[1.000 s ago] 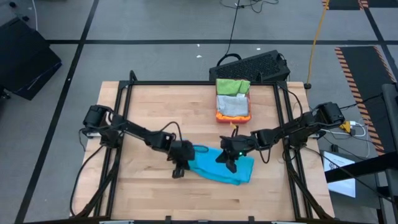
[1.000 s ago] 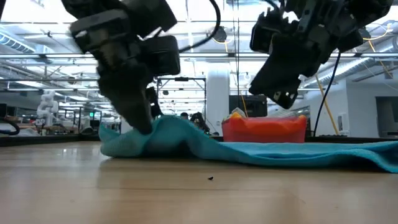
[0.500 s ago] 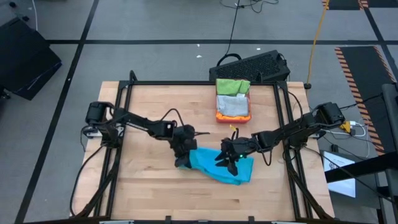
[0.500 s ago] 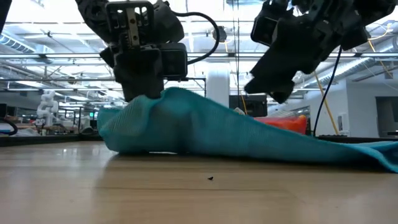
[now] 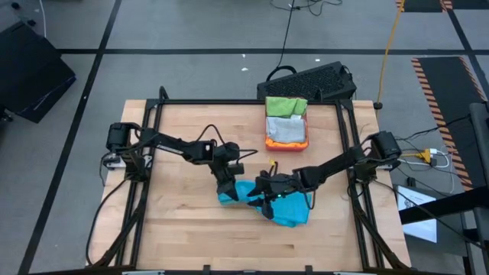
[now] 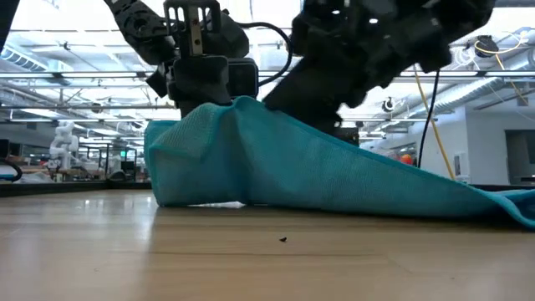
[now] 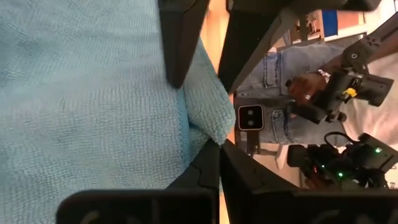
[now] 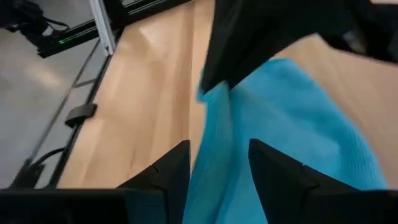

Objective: Fold microfiber towels
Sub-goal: Fold the blue microfiber cloth

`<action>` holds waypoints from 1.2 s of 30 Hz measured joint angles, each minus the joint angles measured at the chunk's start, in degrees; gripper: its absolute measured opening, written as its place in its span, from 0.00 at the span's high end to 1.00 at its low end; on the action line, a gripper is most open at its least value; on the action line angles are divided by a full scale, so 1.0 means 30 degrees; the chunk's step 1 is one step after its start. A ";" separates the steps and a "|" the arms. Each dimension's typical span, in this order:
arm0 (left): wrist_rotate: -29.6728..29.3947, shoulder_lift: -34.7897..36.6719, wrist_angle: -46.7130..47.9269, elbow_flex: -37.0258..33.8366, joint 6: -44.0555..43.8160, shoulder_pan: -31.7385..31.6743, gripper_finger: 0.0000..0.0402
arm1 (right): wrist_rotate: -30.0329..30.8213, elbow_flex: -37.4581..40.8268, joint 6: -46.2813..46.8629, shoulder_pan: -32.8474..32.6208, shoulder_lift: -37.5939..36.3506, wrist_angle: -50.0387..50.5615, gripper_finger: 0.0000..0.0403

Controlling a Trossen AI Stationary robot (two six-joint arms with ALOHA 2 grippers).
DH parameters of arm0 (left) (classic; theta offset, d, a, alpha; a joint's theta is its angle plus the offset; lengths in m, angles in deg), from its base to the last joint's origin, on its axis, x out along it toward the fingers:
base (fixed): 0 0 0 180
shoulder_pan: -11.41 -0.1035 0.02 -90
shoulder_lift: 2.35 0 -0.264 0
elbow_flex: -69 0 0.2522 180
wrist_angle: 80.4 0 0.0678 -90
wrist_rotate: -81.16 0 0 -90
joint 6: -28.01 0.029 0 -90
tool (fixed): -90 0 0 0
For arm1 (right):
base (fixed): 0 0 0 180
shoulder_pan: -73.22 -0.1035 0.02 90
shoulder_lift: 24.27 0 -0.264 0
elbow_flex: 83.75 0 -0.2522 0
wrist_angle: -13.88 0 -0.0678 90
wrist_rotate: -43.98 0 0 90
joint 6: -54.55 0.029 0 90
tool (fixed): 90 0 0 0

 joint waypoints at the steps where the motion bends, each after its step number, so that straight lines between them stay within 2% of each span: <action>1: 0.0011 0.0000 0.0011 0.0000 -0.0069 0.0000 0.99 | -0.0007 -0.0281 -0.0150 0.0065 0.0291 0.0012 0.61; 7: 0.0055 0.0000 -0.0001 0.0000 -0.0422 0.0022 0.98 | -0.0065 -0.1137 -0.0257 0.0259 0.1339 0.0404 0.67; 10: -0.0409 0.0000 0.0004 0.0000 -0.0425 0.0057 0.99 | -0.0078 -0.1145 -0.0219 0.0259 0.1303 0.0376 0.77; 15: -0.1766 0.0000 -0.0008 0.0000 -0.1148 0.0165 0.93 | -0.0575 -0.1145 0.0396 0.0303 0.1325 0.0393 0.97; 21: -0.3573 0.0121 0.0214 0.0000 -0.1914 0.0790 0.82 | -0.1463 -0.1145 0.1348 0.0515 0.1325 0.0412 0.97; 26: -0.7821 0.1228 0.1584 0.0000 -0.1760 0.1981 0.66 | -0.2489 -0.1145 0.2872 0.1080 0.1325 0.0372 0.99; 30: -1.1985 0.2762 0.2743 0.0000 -0.1629 0.3391 0.54 | -0.2762 -0.1145 0.4242 0.1561 0.1325 0.0425 0.99; 33: -1.5715 0.3813 0.3552 0.0007 -0.1463 0.5123 0.49 | -0.3217 -0.1145 0.4804 0.1947 0.1325 0.0435 0.99; 36: -1.9160 0.4143 0.3864 0.0028 -0.1323 0.7022 0.48 | -0.3702 -0.1145 0.5250 0.2361 0.1317 0.0386 0.99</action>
